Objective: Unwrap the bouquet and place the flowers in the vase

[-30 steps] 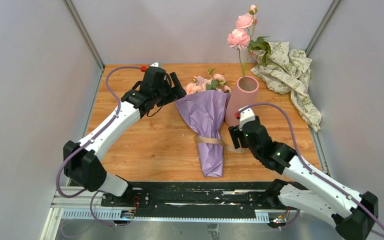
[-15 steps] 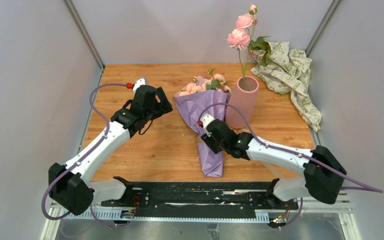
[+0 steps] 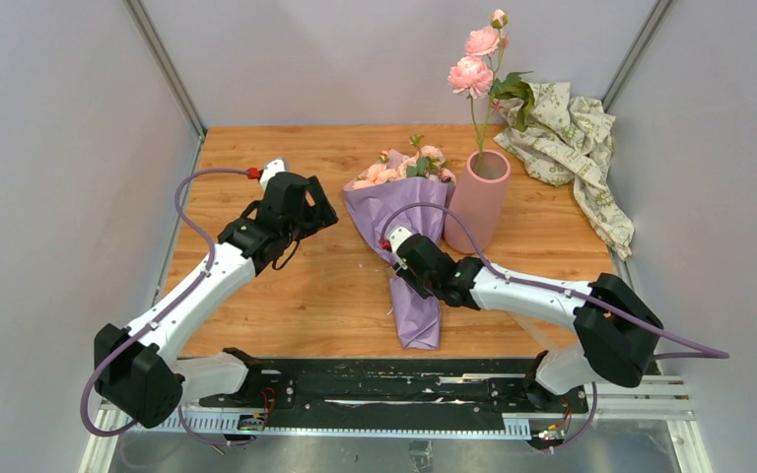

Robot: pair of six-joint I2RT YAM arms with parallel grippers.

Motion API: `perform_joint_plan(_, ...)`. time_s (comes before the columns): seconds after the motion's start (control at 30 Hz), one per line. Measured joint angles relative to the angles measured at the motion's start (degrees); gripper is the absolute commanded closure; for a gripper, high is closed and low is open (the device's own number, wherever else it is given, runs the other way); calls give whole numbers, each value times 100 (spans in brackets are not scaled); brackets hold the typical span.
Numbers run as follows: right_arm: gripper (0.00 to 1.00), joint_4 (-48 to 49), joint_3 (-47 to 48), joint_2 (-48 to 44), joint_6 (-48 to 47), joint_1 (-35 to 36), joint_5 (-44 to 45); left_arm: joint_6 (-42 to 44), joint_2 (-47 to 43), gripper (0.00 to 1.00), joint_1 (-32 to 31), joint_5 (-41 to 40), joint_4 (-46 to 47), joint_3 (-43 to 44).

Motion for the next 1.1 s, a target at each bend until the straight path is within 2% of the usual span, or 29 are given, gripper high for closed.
perform_joint_plan(0.13, 99, 2, 2, 4, 39, -2, 55, 2, -4, 5, 0, 0, 0, 0)
perform_joint_plan(0.37, 100, -2, 0, -192, 133, -90, 94, 2, -4, 5, 0, 2, 0, -2)
perform_joint_plan(0.4, 98, -2, 0, -251, 133, -105, 101, 2, -7, 5, 0, 2, 0, -2)
perform_joint_plan(0.43, 76, 0, 0, -326, 133, -109, 101, 2, -7, 5, 0, 2, 0, -2)
perform_joint_plan(0.47, 61, 7, 0, -398, 133, -109, 101, 2, -4, 5, 0, 2, 0, -2)
perform_joint_plan(0.5, 52, 13, 0, -446, 144, -114, 92, 2, -7, 5, 0, 2, 0, -4)
perform_joint_plan(0.57, 45, 20, 17, -439, 92, -120, 50, 2, -7, 5, 0, 4, 2, -13)
perform_joint_plan(0.9, 43, 0, 234, 278, 105, -120, -173, 4, -7, 5, 0, 2, 4, -111)
perform_joint_plan(1.1, 63, 7, 334, 437, 138, -125, -116, 9, -7, 5, 0, 2, 4, -122)
